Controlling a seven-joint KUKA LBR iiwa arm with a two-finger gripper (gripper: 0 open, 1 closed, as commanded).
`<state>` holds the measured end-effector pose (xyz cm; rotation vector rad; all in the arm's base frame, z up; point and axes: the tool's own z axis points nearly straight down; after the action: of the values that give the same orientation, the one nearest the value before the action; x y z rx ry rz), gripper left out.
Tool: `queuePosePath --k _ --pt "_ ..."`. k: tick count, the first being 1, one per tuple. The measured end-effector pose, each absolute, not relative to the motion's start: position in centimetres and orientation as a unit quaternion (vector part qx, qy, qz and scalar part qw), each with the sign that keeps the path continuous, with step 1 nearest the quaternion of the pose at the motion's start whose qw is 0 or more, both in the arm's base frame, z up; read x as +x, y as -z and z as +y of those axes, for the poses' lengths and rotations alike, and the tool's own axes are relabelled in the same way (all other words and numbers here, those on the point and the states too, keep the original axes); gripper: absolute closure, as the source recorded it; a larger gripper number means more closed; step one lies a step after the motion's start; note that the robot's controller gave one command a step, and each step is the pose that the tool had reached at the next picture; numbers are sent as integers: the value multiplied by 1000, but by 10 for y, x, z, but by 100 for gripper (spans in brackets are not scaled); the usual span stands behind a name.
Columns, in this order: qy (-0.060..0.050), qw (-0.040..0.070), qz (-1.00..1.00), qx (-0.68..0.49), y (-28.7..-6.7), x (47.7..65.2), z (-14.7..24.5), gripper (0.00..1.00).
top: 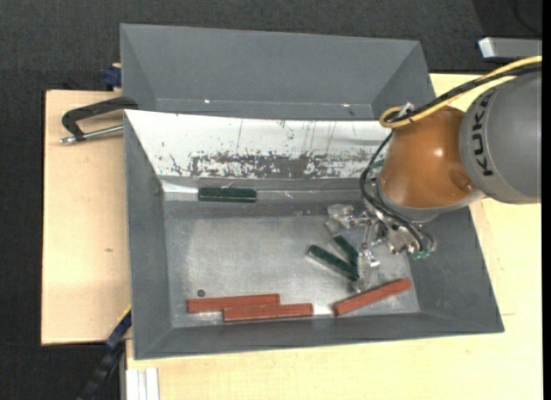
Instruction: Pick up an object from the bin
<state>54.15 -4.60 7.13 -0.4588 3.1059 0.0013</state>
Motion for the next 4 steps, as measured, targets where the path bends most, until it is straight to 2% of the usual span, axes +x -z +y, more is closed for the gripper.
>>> queuePosePath --k 2,3,4 --pt "0 1 989 -145 -71 542 -46 0" --pt "0 2 989 -150 -85 549 -35 0" --pt "-1 1 955 -298 -71 538 -8 100"
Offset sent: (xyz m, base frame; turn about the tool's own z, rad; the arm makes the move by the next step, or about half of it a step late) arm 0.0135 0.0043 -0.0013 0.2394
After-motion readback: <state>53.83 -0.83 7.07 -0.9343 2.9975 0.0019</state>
